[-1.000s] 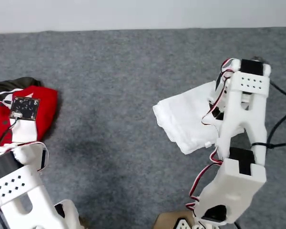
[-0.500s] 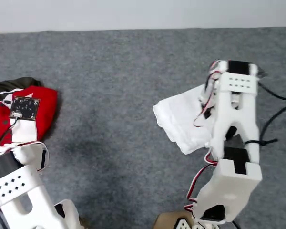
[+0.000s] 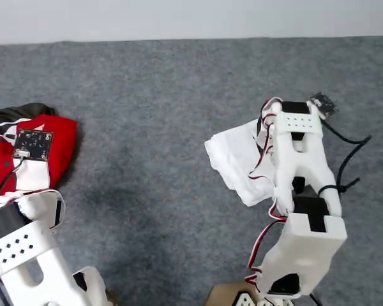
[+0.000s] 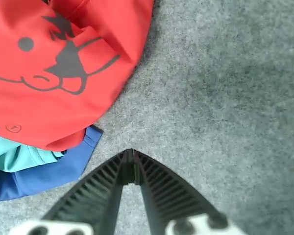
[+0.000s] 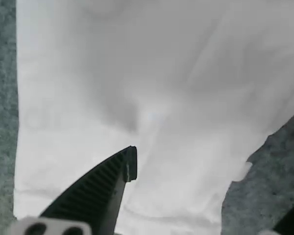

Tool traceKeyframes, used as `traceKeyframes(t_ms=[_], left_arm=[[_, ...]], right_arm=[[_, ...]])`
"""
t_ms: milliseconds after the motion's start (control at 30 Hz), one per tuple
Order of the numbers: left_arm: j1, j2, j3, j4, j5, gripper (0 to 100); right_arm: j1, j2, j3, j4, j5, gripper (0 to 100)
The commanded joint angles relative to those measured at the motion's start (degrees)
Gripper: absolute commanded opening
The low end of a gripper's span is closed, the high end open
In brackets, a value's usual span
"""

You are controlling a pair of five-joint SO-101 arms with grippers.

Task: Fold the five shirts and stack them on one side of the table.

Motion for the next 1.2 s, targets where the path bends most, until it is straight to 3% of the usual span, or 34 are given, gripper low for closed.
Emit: traceKeyframes(t_ms=[0, 367, 800, 933, 1100, 1167], left_arm=[[0.2, -0.9, -0.4, 0.0, -0.2, 0], [0.2, -0.9, -0.4, 0.1, -0.2, 0], [0.2, -0.9, -0.3, -0.1, -0.2, 0], [0.2, -0.9, -0.3, -0.1, -0.2, 0], [0.2, -0.9, -0.3, -0.2, -0.2, 0], [0.2, -0.9, -0.3, -0.2, -0.2, 0]], right_arm=[[0.6, -3.4, 2.0, -5.2, -0.7, 48.1], [0.5, -2.3, 10.7, -20.6, -0.2, 41.4], [1.1, 11.1, -0.8, -12.7, 1.4, 39.6], [1.5, 12.3, -2.8, -11.0, 1.6, 26.6], [2.2, 12.1, -3.3, -11.4, 2.9, 1.4], [2.4, 12.1, -3.7, -10.9, 4.5, 2.6]])
